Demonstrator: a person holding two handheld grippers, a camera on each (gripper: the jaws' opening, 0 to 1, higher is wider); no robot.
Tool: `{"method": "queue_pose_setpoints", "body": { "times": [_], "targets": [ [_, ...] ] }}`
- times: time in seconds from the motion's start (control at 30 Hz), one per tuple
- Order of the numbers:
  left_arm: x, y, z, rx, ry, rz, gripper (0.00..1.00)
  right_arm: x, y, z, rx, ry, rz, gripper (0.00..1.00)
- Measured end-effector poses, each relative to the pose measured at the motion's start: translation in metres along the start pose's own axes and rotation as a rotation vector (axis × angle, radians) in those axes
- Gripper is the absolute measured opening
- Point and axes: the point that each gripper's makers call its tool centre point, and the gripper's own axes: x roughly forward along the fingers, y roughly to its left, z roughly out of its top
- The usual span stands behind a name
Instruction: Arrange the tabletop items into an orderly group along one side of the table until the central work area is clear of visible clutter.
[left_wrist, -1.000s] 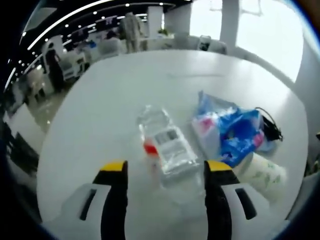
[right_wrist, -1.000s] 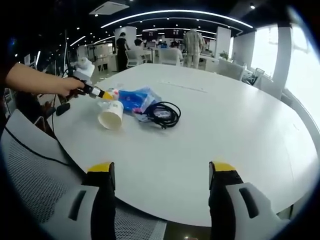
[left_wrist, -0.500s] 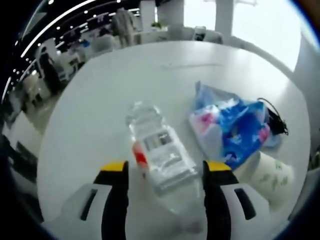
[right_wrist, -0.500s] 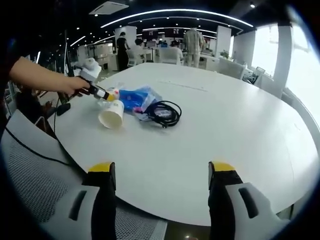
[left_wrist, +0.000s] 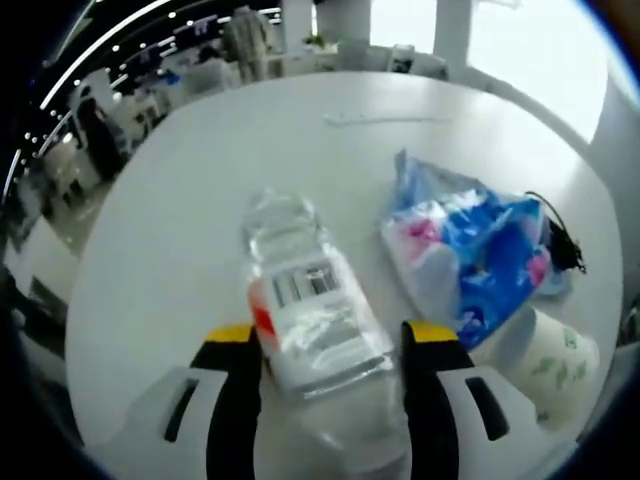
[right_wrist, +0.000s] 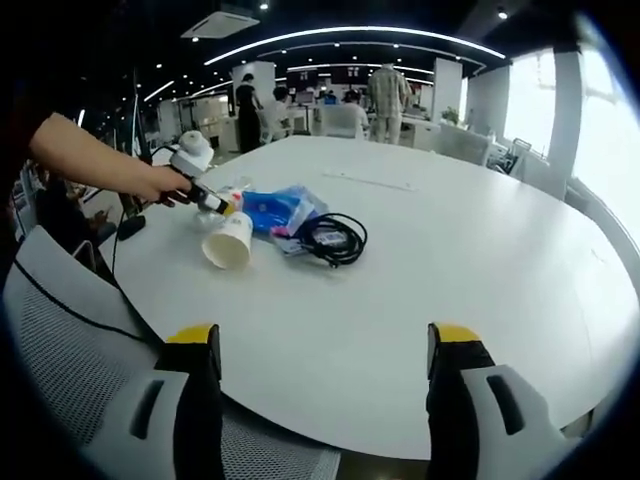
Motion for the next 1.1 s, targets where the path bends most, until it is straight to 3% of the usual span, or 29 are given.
{"method": "queue_pose_setpoints", "body": {
  "times": [0.33,0.6,1.1],
  "targets": [
    [0.001,0.006,0.004,-0.031,-0.041,0.018,0.48,0.0,0.0,-0.006,-0.014,0.032,-0.004,0.8],
    [-0.004,0.004,0.003,-0.052,-0.031,0.036,0.45,0.0,-0.002,-0.006,-0.012,0.032,-0.011,0.79],
    [-0.007,0.004,0.002,-0.018,0.024,-0.005,0.4,0.0,-0.003,-0.004,-0.003,0.021,-0.014,0.78]
  ]
}}
